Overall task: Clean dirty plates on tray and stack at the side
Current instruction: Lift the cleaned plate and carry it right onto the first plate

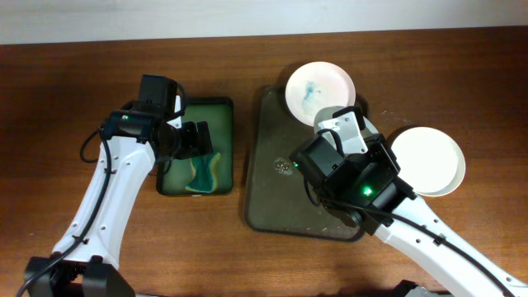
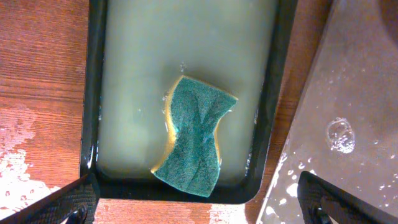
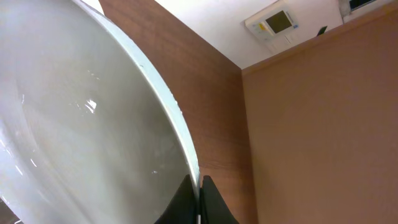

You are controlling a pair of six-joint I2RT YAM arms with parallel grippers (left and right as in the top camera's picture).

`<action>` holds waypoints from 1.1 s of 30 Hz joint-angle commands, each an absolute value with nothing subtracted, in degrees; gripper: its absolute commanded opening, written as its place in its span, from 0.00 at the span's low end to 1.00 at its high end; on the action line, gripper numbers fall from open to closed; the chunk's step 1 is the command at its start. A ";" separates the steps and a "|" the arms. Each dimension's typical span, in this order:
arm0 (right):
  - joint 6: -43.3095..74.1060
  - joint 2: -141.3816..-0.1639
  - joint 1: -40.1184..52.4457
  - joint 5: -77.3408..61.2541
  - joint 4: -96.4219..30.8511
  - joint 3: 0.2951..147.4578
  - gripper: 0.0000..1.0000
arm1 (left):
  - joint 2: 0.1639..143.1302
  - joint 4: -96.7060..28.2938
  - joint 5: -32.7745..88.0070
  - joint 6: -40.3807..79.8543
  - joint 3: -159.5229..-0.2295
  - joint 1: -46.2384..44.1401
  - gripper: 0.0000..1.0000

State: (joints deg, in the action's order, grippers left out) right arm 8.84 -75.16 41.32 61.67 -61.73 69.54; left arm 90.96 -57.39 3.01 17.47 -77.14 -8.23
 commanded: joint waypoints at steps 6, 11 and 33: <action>9.21 -74.24 41.60 64.58 -61.78 70.94 0.04 | 90.67 -57.28 3.05 16.38 -77.93 -8.19 0.99; 9.23 -74.24 41.60 65.19 -61.76 70.96 0.04 | 90.67 -57.28 3.07 16.38 -77.93 -8.19 0.99; 12.01 -76.73 -15.31 -3.46 -56.47 70.94 0.04 | 90.67 -57.28 3.07 16.38 -77.93 -8.19 0.99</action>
